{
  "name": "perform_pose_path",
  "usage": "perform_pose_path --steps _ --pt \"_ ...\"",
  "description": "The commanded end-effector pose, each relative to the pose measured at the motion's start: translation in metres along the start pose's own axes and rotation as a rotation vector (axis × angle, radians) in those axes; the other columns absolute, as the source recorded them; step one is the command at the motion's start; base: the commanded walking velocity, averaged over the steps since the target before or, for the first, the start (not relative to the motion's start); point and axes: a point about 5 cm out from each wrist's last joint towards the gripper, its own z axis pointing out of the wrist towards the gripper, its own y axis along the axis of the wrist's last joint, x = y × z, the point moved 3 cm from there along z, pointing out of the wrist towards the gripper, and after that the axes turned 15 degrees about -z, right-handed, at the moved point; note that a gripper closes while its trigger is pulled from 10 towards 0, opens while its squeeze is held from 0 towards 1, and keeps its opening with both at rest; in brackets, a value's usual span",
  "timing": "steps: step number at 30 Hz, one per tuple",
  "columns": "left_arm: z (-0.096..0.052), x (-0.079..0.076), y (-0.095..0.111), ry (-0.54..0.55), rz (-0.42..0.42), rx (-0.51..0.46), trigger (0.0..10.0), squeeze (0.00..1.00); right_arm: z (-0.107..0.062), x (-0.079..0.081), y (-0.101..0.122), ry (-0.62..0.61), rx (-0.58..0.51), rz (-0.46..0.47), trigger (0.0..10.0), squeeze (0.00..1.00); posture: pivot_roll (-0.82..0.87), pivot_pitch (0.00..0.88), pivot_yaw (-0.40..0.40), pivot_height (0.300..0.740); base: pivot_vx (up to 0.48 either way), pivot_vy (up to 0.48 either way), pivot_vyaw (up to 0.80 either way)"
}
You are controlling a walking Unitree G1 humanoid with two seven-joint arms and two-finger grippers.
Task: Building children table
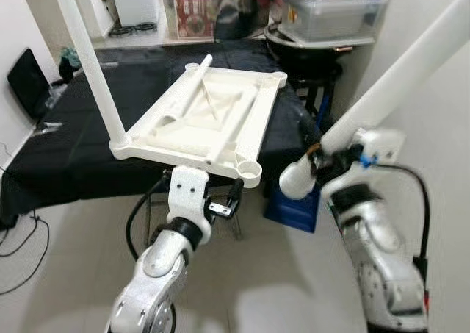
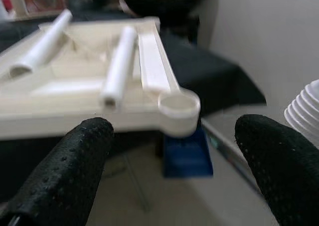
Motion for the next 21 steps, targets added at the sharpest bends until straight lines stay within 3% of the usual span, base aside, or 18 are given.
perform_pose_path --steps 1,3,7,11,21 --pt "-0.004 -0.005 0.000 -0.017 0.011 0.001 10.0 0.00 -0.004 0.004 0.008 0.005 -0.019 -0.019 10.0 0.00 0.09 0.105 -0.020 0.740 0.000 0.000 0.00" --pt "-0.007 -0.007 -0.003 -0.025 0.017 0.011 10.0 0.00 -0.007 0.004 0.006 0.001 -0.009 -0.016 10.0 0.00 0.09 0.109 -0.020 0.740 0.000 0.000 0.00" --pt "-0.010 -0.014 -0.007 -0.042 0.020 0.026 10.0 0.00 -0.005 0.000 0.012 -0.032 -0.019 -0.007 10.0 0.00 0.09 0.117 -0.013 0.740 0.000 0.000 0.80" --pt "-0.009 -0.022 -0.009 -0.075 0.022 0.032 10.0 0.00 0.002 -0.003 0.020 -0.047 -0.045 0.017 10.0 0.00 0.09 0.115 -0.017 0.740 0.000 -0.257 0.00" --pt "-0.008 -0.019 -0.009 -0.052 -0.015 0.033 10.0 0.00 0.011 -0.007 0.029 -0.057 -0.072 -0.008 10.0 0.00 0.09 0.114 -0.020 0.740 0.287 -0.198 0.00"
